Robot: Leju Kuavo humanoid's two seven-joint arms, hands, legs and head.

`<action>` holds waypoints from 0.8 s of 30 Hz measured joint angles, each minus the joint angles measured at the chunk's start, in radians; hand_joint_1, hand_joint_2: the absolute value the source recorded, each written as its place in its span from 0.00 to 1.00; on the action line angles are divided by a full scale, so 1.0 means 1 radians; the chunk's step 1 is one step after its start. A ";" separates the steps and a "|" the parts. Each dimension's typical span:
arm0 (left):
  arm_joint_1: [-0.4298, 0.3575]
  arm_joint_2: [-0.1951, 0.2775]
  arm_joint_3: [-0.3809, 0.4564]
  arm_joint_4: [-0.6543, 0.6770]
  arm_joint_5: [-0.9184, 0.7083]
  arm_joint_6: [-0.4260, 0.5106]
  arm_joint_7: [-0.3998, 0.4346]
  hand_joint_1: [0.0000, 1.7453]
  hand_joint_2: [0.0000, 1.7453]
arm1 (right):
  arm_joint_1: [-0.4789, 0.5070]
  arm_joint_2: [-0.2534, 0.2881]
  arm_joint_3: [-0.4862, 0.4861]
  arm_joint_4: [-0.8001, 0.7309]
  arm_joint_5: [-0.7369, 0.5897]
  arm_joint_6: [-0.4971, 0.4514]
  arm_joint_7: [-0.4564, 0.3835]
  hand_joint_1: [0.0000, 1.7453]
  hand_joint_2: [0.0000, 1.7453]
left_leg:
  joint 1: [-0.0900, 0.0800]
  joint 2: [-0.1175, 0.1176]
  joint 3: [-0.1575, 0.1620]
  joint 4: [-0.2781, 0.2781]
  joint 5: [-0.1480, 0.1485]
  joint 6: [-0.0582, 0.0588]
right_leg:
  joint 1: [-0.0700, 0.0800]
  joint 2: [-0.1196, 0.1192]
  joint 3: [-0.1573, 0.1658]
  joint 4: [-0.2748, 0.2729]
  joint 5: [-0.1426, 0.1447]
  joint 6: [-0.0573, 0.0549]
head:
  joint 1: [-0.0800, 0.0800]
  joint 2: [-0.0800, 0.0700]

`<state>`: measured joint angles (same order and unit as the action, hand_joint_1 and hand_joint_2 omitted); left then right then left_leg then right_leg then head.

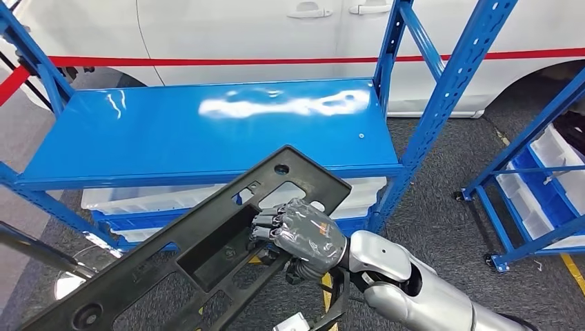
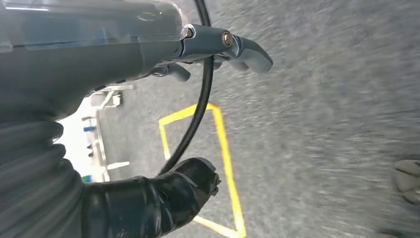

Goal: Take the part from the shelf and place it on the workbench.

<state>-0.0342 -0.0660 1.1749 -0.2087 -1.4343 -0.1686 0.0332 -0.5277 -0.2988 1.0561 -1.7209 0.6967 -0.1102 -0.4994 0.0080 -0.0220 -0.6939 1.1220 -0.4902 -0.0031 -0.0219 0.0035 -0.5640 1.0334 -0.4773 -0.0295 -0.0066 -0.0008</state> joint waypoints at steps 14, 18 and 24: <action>-0.002 -0.004 0.012 0.000 0.002 -0.002 0.005 0.00 1.00 | -0.001 -0.016 -0.014 0.028 -0.009 0.009 0.014 1.00 1.00 | 0.005 0.050 0.161 -0.110 0.002 0.032 | -0.007 -0.077 -0.112 0.049 0.037 0.066 | 0.003 0.000; -0.004 -0.005 0.014 0.000 0.002 -0.002 0.008 0.00 1.00 | 0.000 -0.017 -0.017 0.039 -0.006 0.010 0.020 1.00 1.00 | -0.005 0.012 0.103 -0.107 0.048 0.052 | 0.005 -0.010 -0.161 0.269 -0.125 0.059 | 0.003 0.000; -0.005 -0.017 0.016 0.001 -0.002 -0.006 0.020 0.00 1.00 | -0.001 -0.018 -0.024 0.049 0.005 0.005 0.037 1.00 1.00 | -0.022 -0.066 0.045 -0.105 0.105 0.049 | 0.036 0.073 0.047 0.018 -0.047 -0.014 | 0.002 0.000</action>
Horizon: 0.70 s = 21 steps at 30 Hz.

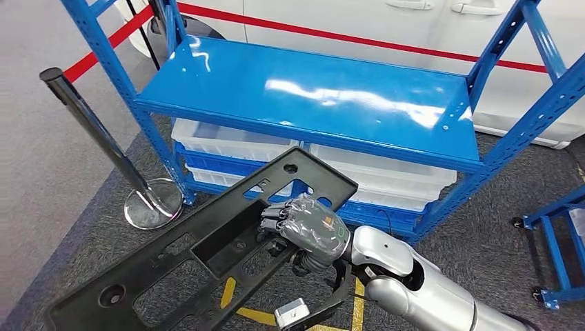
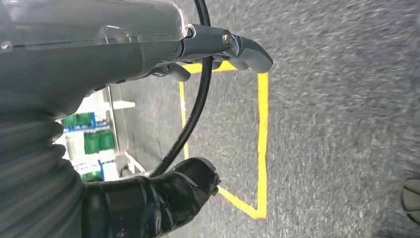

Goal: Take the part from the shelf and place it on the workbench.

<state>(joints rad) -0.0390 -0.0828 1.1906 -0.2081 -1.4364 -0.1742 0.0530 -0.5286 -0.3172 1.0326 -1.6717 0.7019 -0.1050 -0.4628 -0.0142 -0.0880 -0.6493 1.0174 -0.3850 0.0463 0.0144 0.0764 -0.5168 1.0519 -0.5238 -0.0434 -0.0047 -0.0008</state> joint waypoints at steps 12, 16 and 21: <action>-0.012 0.011 -0.026 0.001 -0.051 -0.023 -0.052 0.00 1.00 | 0.014 0.015 -0.005 0.029 0.020 -0.017 0.017 1.00 1.00 | 0.048 0.095 -0.035 0.229 -0.092 -0.088 | -0.029 -0.154 -0.066 -0.050 0.084 0.013 | -0.003 0.000; -0.075 0.021 -0.033 0.000 -0.020 -0.065 -0.024 0.00 1.00 | 0.002 0.045 0.001 0.039 0.008 0.012 -0.010 1.00 1.00 | 0.041 0.160 0.101 0.013 -0.095 -0.092 | -0.030 -0.203 -0.104 -0.017 0.095 0.040 | -0.002 0.000; -0.228 0.048 -0.036 -0.001 0.006 -0.156 0.078 0.00 1.00 | -0.023 0.108 0.036 0.066 -0.013 0.044 -0.027 1.00 1.00 | 0.036 0.106 0.065 -0.009 -0.054 -0.027 | -0.039 -0.152 -0.139 0.062 0.036 0.066 | -0.001 0.000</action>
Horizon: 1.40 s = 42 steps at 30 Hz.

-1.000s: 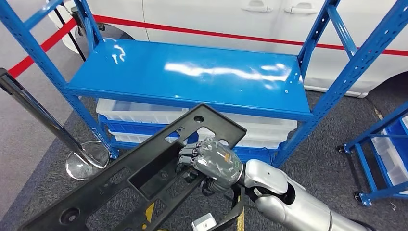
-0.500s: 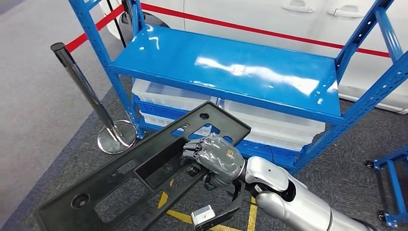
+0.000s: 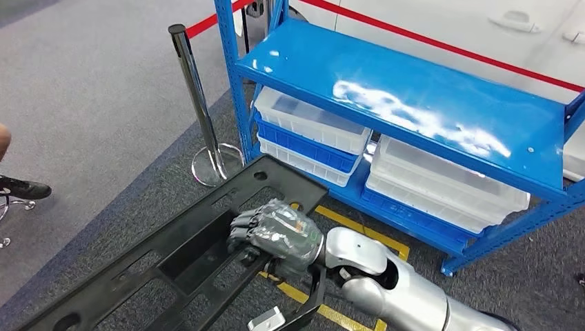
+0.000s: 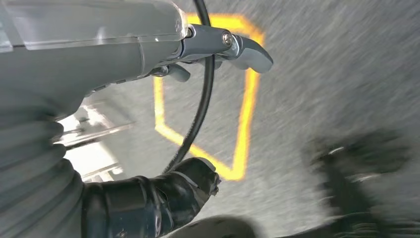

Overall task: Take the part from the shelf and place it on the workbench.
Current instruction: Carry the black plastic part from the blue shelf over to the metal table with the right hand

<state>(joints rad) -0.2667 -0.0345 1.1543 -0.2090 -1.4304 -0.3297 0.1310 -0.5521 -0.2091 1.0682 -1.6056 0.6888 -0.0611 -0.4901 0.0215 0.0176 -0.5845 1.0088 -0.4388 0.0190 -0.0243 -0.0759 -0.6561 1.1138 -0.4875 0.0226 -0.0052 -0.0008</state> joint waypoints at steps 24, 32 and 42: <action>-0.057 -0.061 -0.085 0.000 0.057 -0.001 0.000 0.00 1.00 | 0.013 0.015 0.022 0.118 -0.010 -0.047 -0.013 1.00 1.00 | -0.009 0.035 -0.007 0.106 -0.012 -0.045 | 0.023 -0.035 0.027 -0.074 0.051 -0.041 | -0.001 0.000; -0.053 -0.062 -0.104 0.000 0.067 -0.005 -0.012 0.00 1.00 | 0.012 0.019 0.022 0.140 -0.012 -0.058 -0.025 1.00 1.00 | -0.020 -0.009 0.011 -0.006 -0.004 0.032 | 0.012 0.060 -0.033 0.079 -0.050 -0.004 | 0.001 0.000; -0.043 -0.067 -0.125 0.000 0.078 0.027 -0.025 0.00 1.00 | 0.012 0.019 0.023 0.170 -0.004 -0.073 -0.033 1.00 1.00 | -0.019 -0.142 -0.061 0.022 0.041 0.005 | 0.022 0.146 0.088 -0.074 -0.001 -0.037 | 0.001 0.000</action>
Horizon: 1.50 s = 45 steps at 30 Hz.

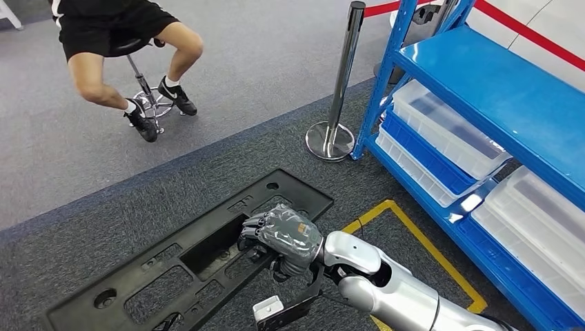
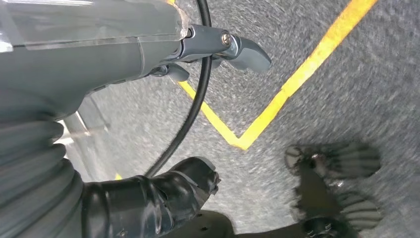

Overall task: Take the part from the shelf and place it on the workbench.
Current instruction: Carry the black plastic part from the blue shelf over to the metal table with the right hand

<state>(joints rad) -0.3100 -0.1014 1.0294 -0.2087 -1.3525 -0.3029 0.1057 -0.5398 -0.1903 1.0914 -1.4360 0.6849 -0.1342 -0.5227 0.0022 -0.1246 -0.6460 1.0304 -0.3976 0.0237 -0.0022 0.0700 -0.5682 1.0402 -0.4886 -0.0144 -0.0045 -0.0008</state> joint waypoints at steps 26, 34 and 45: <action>0.025 0.070 -0.100 -0.008 0.053 -0.053 -0.070 0.00 1.00 | -0.012 0.004 0.000 0.020 0.003 -0.005 -0.001 1.00 1.00 | 0.000 0.045 0.010 -0.004 -0.008 0.023 | -0.010 -0.054 -0.080 0.168 -0.050 0.023 | -0.008 0.000; 0.044 0.081 -0.110 -0.008 0.091 -0.076 -0.052 0.00 1.00 | -0.022 0.007 0.000 0.020 0.005 -0.006 -0.001 1.00 1.00 | 0.005 0.027 -0.033 0.031 -0.013 -0.019 | -0.012 -0.034 0.001 -0.018 0.016 -0.007 | -0.010 0.000; 0.053 0.078 -0.120 -0.008 0.149 -0.110 -0.038 0.00 1.00 | -0.042 0.010 0.003 0.019 0.005 -0.005 0.001 1.00 1.00 | 0.009 0.184 0.021 -0.007 -0.031 -0.031 | -0.003 -0.190 0.001 -0.017 0.008 0.012 | -0.010 0.000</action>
<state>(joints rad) -0.2569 -0.0229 0.9094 -0.2163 -1.2039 -0.4131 0.0680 -0.5817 -0.1799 1.0945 -1.4166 0.6897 -0.1388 -0.5214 0.0117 0.0595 -0.6248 1.0234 -0.4281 -0.0072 -0.0052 -0.1197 -0.5668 1.0236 -0.4808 -0.0021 -0.0149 -0.0008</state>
